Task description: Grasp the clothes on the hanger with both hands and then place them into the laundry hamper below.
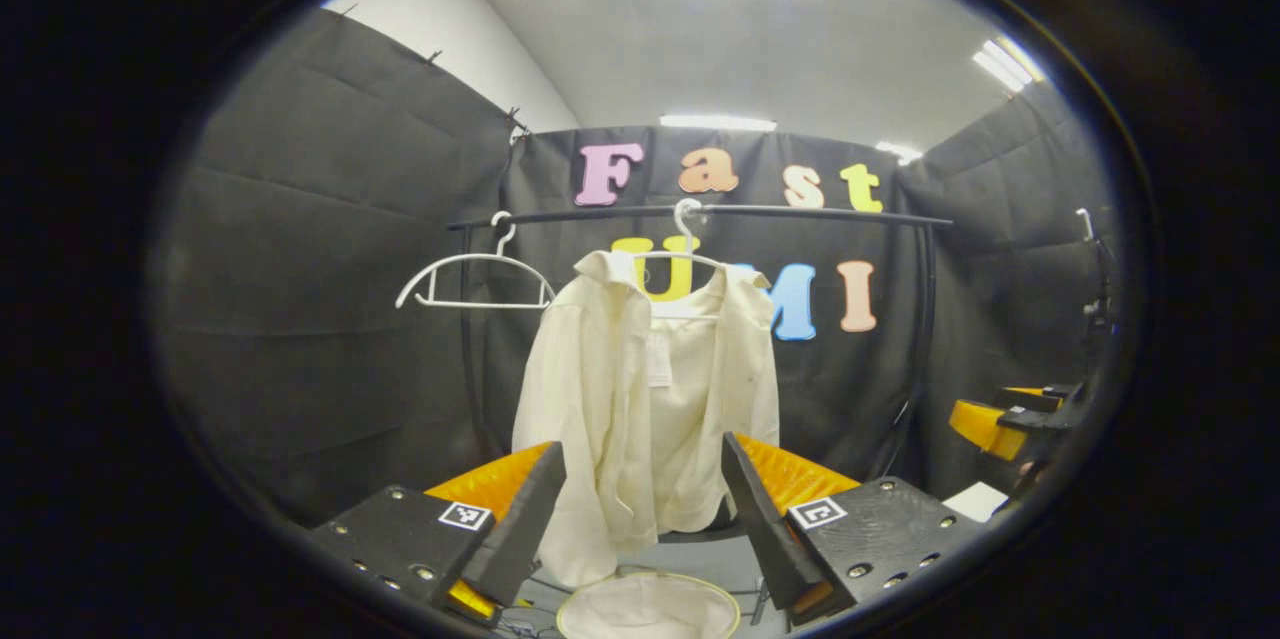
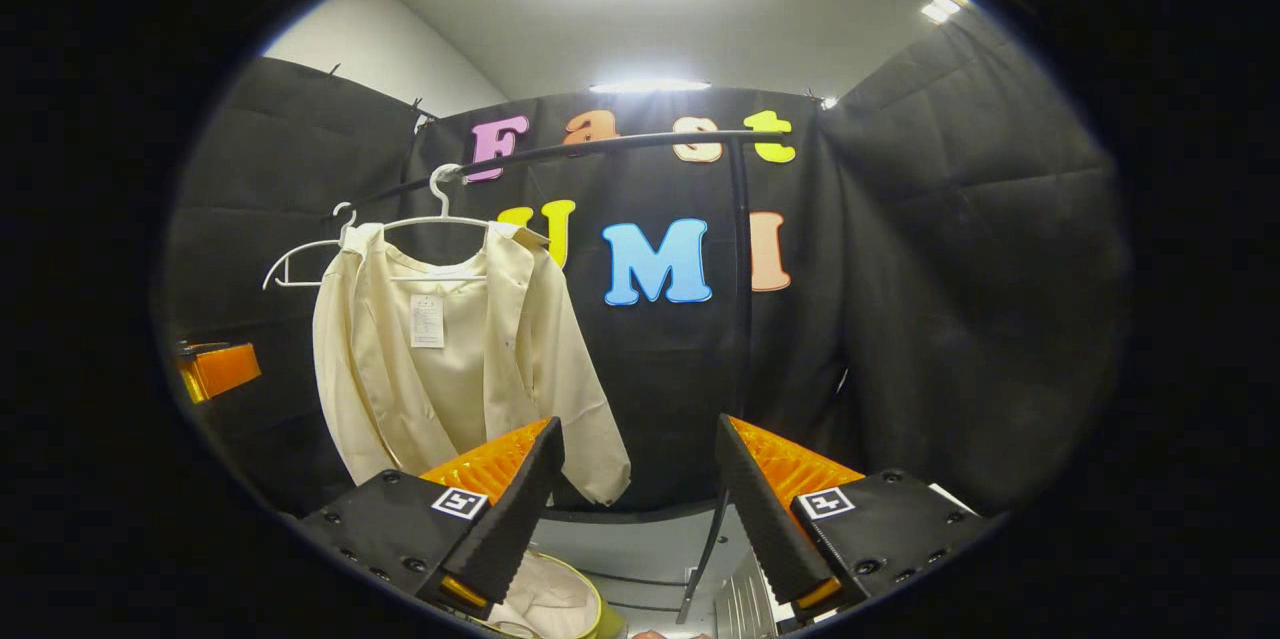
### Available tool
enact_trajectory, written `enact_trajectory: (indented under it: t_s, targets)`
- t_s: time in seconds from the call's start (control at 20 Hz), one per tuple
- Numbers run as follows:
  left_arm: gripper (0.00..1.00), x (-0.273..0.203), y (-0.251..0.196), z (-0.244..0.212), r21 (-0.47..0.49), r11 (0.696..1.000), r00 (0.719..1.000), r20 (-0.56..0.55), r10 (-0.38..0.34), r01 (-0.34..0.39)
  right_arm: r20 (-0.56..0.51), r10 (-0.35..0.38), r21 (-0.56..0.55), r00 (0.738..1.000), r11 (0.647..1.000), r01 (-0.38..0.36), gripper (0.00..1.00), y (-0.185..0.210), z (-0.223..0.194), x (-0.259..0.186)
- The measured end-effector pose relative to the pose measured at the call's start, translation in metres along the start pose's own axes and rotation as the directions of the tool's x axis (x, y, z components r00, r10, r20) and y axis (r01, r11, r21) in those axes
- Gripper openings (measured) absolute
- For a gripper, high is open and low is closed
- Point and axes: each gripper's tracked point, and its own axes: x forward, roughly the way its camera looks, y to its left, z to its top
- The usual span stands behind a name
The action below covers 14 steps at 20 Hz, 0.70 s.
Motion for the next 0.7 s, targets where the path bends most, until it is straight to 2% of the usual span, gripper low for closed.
enact_trajectory:
  t_s: [0.5,0.7]
  targets:
    - [0.92,0.055,0.007,0.026,-0.004,0.998,0.998,0.013,0.057,-0.057,-0.028,0.058,0.001,0.998,0.998,-0.058,0.97,0.016,0.001,0.048]
    - [0.92,0.102,0.002,0.037,0.013,0.996,0.996,0.028,0.084,-0.085,-0.026,0.089,0.008,0.996,0.996,-0.089,0.97,0.02,-0.003,0.067]
